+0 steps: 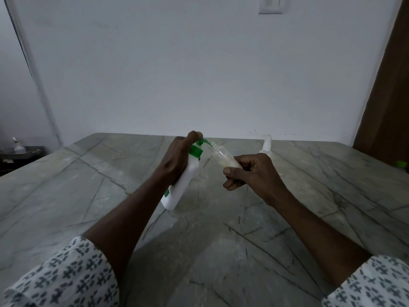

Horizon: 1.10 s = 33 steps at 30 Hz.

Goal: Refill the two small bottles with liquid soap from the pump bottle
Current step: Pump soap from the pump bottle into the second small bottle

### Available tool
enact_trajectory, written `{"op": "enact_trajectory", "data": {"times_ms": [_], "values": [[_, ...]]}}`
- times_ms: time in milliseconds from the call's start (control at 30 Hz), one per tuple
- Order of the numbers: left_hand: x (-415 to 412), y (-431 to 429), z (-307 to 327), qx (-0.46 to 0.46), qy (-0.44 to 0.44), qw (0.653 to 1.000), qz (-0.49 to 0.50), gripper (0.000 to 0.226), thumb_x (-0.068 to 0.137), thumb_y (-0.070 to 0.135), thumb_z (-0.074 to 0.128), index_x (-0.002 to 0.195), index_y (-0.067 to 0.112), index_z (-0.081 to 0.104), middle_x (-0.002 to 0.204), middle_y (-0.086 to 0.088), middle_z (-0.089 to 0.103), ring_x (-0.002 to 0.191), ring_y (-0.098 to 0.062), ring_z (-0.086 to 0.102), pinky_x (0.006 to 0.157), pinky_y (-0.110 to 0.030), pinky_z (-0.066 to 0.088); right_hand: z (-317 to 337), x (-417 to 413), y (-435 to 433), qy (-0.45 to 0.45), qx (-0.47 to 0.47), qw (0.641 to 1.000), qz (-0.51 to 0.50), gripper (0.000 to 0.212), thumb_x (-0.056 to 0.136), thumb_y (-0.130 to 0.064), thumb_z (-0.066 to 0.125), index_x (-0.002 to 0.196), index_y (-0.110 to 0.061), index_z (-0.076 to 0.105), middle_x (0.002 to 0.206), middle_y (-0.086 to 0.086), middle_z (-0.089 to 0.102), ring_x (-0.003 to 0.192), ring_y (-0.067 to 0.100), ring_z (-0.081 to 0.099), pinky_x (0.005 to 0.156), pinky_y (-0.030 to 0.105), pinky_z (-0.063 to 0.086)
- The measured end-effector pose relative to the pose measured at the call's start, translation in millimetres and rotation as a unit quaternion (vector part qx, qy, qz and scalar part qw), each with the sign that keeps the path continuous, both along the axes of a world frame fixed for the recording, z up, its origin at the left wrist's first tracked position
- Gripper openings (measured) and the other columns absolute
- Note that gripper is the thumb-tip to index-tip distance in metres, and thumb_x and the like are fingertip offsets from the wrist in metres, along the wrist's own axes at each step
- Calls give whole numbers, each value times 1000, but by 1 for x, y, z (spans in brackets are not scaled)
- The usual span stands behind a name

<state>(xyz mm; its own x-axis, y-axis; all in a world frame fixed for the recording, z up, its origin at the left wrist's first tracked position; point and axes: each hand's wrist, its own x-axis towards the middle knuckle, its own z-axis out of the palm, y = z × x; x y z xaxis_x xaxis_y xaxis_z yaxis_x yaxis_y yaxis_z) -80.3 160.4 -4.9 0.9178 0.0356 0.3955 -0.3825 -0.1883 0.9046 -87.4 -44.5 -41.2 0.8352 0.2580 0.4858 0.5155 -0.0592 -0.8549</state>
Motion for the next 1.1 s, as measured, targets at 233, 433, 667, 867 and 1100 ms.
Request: {"op": "enact_trajectory", "data": {"times_ms": [233,433,667,867,1100], "values": [[0,0,0,13,0,1000,-11,49,81,66,51,66,25,74,60,-4,65,57,-19,57,68,-37,45,2,0,-1,-12,3,1000,-8,25,82,-6,72,104,6,69,73,18,74,64,35,72,63,42,62],[-1,-1,0,-1,2,1000,-15,42,89,51,49,69,21,71,60,-4,64,56,-19,57,62,-33,43,0,1,0,-10,2,1000,-7,27,82,-6,73,106,7,69,74,18,74,65,36,72,64,43,61],[4,0,-3,8,-16,1000,13,42,83,50,50,64,17,68,63,-8,63,60,-22,55,66,-39,41,-3,1,1,-2,-5,1000,-3,32,81,-5,73,109,9,67,76,21,73,66,36,72,66,45,61],[7,1,-4,31,-16,999,30,75,74,77,52,73,5,72,61,-10,63,60,-25,57,69,-42,46,1,0,0,-12,3,1000,-12,25,83,-6,72,103,8,69,73,19,74,65,36,72,64,44,61],[4,-1,-3,21,-21,1000,8,49,81,57,50,68,14,70,61,-8,64,56,-20,56,63,-35,43,-2,1,0,-5,3,1000,-8,27,82,-6,73,105,8,69,73,20,73,64,36,72,64,43,61]]}}
